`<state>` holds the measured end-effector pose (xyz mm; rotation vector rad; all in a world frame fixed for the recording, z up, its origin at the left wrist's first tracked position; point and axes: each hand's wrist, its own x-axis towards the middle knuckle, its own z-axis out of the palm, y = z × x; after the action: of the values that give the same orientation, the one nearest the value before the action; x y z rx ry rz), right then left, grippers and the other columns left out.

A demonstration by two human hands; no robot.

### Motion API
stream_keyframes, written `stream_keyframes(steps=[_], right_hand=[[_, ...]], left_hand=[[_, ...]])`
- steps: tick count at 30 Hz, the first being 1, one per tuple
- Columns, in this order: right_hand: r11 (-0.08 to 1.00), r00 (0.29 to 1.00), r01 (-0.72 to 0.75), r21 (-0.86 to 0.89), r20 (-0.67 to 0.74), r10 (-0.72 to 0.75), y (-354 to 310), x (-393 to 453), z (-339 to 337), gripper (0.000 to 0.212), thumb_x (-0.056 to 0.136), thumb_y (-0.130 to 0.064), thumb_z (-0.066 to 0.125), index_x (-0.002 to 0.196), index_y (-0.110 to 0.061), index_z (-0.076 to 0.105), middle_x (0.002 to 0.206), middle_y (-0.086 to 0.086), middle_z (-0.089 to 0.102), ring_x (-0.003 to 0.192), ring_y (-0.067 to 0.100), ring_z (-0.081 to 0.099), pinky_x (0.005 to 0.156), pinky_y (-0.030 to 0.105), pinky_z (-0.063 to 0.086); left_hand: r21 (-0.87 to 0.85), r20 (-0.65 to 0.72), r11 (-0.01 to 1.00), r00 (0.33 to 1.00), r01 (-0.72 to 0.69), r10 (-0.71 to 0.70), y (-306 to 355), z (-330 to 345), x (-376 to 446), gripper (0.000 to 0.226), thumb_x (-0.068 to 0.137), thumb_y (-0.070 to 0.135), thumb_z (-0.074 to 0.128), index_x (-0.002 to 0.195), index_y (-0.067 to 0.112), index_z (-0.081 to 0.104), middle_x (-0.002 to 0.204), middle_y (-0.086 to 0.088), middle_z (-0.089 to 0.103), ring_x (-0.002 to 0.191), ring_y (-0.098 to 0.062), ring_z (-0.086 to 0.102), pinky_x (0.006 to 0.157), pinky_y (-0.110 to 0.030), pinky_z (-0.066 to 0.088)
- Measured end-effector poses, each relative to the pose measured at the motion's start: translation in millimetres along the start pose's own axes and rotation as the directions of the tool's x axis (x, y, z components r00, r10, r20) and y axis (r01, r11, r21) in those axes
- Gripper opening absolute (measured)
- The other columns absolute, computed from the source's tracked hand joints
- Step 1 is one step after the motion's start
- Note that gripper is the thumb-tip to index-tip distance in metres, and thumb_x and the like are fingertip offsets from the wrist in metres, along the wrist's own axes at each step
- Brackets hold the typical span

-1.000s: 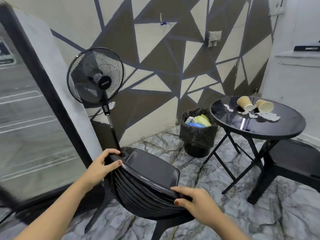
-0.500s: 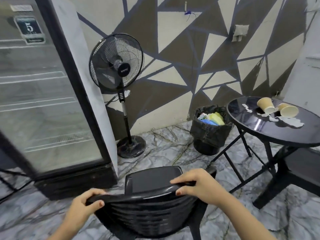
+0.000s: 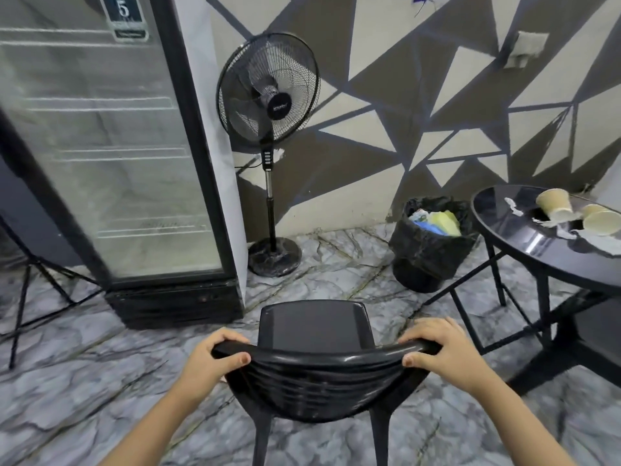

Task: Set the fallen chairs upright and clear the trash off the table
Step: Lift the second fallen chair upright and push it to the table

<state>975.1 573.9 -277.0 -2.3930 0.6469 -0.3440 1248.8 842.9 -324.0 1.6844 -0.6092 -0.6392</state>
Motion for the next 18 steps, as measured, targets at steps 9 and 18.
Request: stream_keyframes(steps=[9,18], right_hand=[[1.0,0.978,-0.011,-0.021,-0.21,0.007,-1,-46,21,0.055,0.048,-0.085,0.05,0.078,-0.043,0.067,0.083,-0.021,0.065,0.092,0.002,0.05,0.096,0.027,0.023],[0.991,0.898,-0.13,-0.023,-0.426,0.108,-14,-98,36,0.056,0.045,-0.084,0.052,0.077,-0.041,0.07,0.078,-0.032,0.058,0.085,-0.012,0.043,0.093,0.018,0.015]], left_hand=[[-0.039,0.027,0.998,0.999,-0.045,0.046,-5,-6,-15,0.075,0.039,0.062,0.084,0.09,0.009,0.066,0.11,0.002,0.066,0.1,-0.012,0.061,0.074,-0.015,0.051],[0.036,0.183,0.998,0.982,-0.049,0.042,9,4,7,0.025,0.074,0.016,0.069,0.096,0.027,0.07,0.129,0.01,0.055,0.122,-0.017,0.051,0.098,-0.037,0.041]])
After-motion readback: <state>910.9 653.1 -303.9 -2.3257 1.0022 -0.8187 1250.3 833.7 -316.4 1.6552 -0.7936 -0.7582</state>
